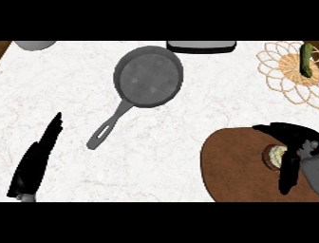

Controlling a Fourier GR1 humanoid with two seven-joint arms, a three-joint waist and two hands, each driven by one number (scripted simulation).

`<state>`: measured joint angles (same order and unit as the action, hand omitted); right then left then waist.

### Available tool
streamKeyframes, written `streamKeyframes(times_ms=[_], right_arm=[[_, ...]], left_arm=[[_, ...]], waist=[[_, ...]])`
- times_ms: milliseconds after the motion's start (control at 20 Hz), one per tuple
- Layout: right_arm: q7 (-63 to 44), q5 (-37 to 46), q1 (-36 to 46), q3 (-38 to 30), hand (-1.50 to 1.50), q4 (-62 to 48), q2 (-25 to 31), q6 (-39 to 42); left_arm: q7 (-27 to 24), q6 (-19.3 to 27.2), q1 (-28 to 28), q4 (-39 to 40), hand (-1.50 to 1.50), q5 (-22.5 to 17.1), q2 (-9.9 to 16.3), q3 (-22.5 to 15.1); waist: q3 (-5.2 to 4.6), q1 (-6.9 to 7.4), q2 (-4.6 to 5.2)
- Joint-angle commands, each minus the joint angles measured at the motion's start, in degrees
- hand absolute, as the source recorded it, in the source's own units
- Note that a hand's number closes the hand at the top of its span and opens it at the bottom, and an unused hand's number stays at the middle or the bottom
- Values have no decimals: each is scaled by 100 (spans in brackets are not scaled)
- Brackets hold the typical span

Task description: Pick the cupcake from the cutting board and place it in the pan

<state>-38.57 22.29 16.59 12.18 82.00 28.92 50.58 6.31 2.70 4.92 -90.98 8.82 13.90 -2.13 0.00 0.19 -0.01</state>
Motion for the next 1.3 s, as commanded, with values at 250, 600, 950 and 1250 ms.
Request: streamKeyframes(times_ms=[250, 600, 950, 1250], right_arm=[[511, 223, -666, -293, 150, 252, -176, -218], [-1097, 722, -57, -465, 150, -187, -1510, -1427], [-2377, 2109, -207, -262, 150, 371, -2351, -3186], [-2152, 3601, 407, 191, 150, 1149, -1927, -3919]], left_arm=[[243, -274, 400, -722, 0, -74, 146, 222], [268, -112, -187, -48, 0, 145, -140, 124], [336, -161, 85, -372, 0, 115, -156, 112], [102, -335, 91, -234, 0, -12, -31, 226]], waist=[[0, -22, -16], [-4, 3, 11], [-1, 5, -6], [-7, 2, -38]])
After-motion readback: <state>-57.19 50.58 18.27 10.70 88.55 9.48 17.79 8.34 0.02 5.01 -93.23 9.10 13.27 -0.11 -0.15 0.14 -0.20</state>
